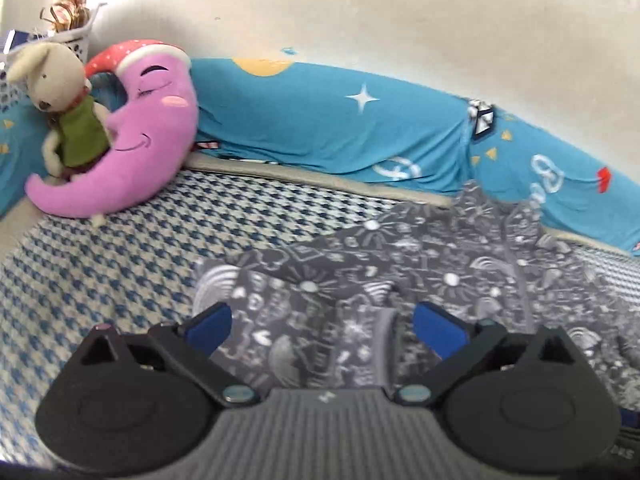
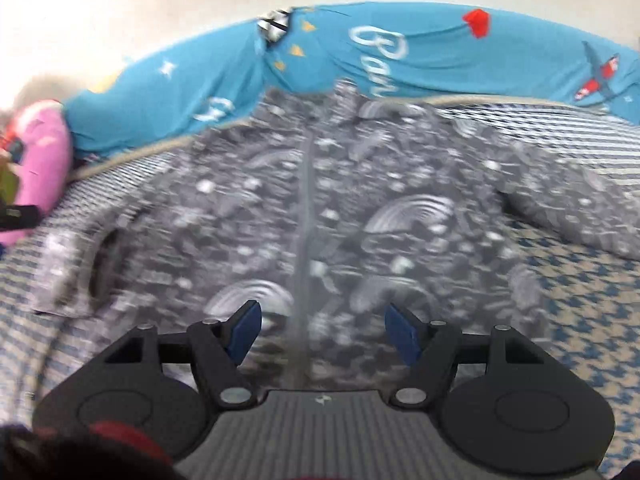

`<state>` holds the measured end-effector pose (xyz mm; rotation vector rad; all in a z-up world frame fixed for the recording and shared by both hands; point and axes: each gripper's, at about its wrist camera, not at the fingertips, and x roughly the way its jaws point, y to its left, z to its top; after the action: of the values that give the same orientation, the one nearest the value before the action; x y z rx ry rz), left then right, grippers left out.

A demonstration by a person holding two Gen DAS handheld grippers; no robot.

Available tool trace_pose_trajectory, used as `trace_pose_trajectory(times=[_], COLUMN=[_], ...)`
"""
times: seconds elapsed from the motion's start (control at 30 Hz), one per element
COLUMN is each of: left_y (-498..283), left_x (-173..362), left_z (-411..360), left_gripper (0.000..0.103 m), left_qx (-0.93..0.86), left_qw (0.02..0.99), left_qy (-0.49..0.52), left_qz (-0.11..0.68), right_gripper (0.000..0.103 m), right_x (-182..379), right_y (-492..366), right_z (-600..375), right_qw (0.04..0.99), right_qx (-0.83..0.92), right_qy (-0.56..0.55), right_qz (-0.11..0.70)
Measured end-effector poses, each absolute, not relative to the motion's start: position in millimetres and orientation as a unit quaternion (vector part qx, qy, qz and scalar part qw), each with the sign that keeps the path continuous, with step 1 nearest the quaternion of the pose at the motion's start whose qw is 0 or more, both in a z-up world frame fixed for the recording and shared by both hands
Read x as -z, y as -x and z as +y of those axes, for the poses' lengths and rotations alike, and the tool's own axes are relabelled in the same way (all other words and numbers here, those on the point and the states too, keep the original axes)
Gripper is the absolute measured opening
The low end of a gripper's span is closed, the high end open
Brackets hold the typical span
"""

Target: Fold clothes

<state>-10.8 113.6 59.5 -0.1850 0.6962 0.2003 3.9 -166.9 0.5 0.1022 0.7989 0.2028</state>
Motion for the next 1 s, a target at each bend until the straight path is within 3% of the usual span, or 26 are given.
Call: trace_pose_trajectory(times=[0.07,0.3,0.87,1.0], left_y=[5.3,-1.8,-5.1,-5.7], left_x=[-62.0,-57.5,-63.1,-62.7], left_z=[114.8,127.3,164.8,168.0], left_gripper=[0.103,0.103,0.103,0.103], left_qx=[-0.105,-0.132,-0.200,-0.202], left_qw=[0.929,0.918,0.908,0.907], left_qy=[0.093,0.137,0.153,0.156], left_qz=[0.343,0.346,0.335,0.336], right_gripper=[0.068,0.042,0.043,0.053], right_x=[-2.4,-4.8,1.3,12.5], right_y=[-3.3,-1.7,-39.9,-51.2], right_z=[-160.0,-130.3,-67.4,-56.8], right_qw=[0.912,0.895,0.859,0.850], right_qx=[-0.131,-0.233,-0.346,-0.340], right_qy=[-0.061,-0.083,-0.101,-0.127], right_qz=[0.385,0.371,0.364,0.383])
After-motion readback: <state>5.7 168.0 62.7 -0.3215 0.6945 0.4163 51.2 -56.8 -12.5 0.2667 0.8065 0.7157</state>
